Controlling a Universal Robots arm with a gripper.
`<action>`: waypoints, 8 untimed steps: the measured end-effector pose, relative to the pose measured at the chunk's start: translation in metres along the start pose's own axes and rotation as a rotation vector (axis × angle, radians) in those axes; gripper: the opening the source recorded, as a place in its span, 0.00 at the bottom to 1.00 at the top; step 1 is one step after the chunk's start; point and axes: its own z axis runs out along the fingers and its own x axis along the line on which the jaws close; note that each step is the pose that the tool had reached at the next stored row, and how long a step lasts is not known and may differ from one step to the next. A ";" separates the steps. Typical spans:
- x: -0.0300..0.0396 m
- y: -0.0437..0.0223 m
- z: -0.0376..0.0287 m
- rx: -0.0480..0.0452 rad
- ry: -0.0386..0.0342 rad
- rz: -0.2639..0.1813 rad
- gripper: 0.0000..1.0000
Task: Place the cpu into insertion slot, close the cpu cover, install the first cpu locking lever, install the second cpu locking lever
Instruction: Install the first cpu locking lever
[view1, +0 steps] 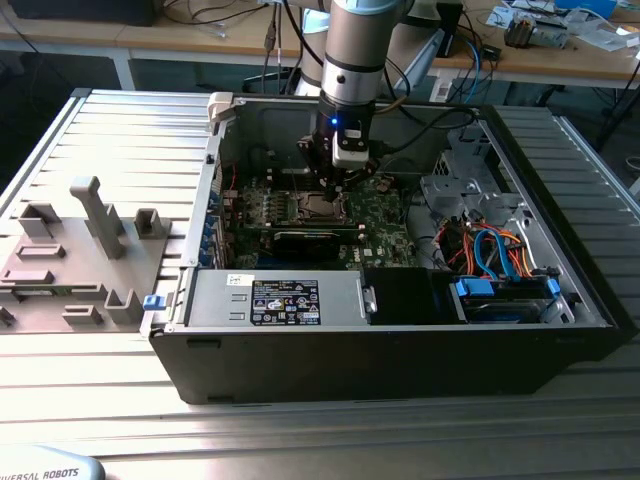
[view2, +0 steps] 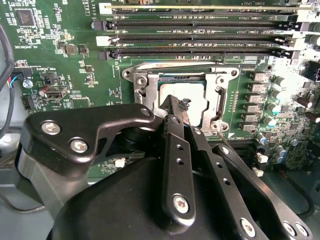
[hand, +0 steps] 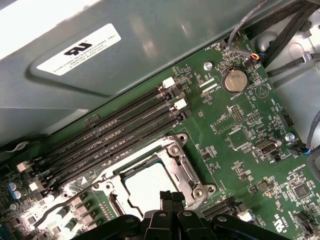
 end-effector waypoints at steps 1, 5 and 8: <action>0.0000 0.0000 0.0000 0.0000 -0.0001 -0.001 0.11; 0.0000 0.0000 0.0000 0.0001 -0.0006 -0.008 0.11; 0.0000 0.0000 0.0000 0.0001 -0.0008 -0.012 0.11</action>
